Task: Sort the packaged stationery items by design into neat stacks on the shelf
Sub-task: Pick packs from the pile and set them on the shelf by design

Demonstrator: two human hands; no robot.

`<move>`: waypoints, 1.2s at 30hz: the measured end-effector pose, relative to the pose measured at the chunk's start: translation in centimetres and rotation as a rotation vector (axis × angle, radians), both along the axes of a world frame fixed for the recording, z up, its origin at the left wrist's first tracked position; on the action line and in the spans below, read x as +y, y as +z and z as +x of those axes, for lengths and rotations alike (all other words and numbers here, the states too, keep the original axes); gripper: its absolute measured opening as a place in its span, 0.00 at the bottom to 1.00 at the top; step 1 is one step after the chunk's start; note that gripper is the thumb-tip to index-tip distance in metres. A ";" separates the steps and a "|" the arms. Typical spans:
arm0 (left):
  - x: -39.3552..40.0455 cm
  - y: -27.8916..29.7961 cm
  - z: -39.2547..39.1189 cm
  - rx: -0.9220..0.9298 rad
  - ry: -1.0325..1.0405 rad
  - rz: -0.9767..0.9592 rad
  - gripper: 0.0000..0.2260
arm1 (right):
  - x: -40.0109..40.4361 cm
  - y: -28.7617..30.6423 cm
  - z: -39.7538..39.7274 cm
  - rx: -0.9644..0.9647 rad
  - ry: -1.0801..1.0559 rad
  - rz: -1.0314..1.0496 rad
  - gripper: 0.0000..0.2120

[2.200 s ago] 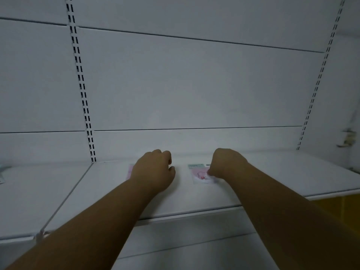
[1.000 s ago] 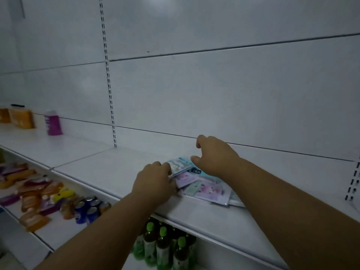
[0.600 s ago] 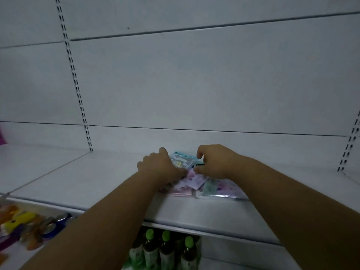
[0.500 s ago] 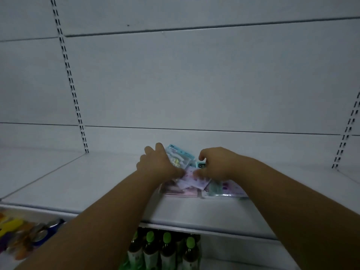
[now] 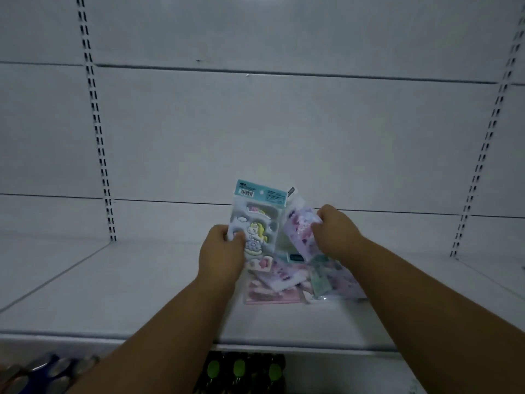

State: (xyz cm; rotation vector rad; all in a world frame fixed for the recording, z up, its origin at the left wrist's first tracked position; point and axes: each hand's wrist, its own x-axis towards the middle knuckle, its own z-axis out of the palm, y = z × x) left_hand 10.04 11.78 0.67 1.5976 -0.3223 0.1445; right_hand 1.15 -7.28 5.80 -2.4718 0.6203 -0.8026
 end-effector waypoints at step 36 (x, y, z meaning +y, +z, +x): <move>-49.6 1.9 -33.9 0.235 -0.319 -0.200 0.04 | -46.2 -1.3 -35.3 0.056 -0.318 0.576 0.09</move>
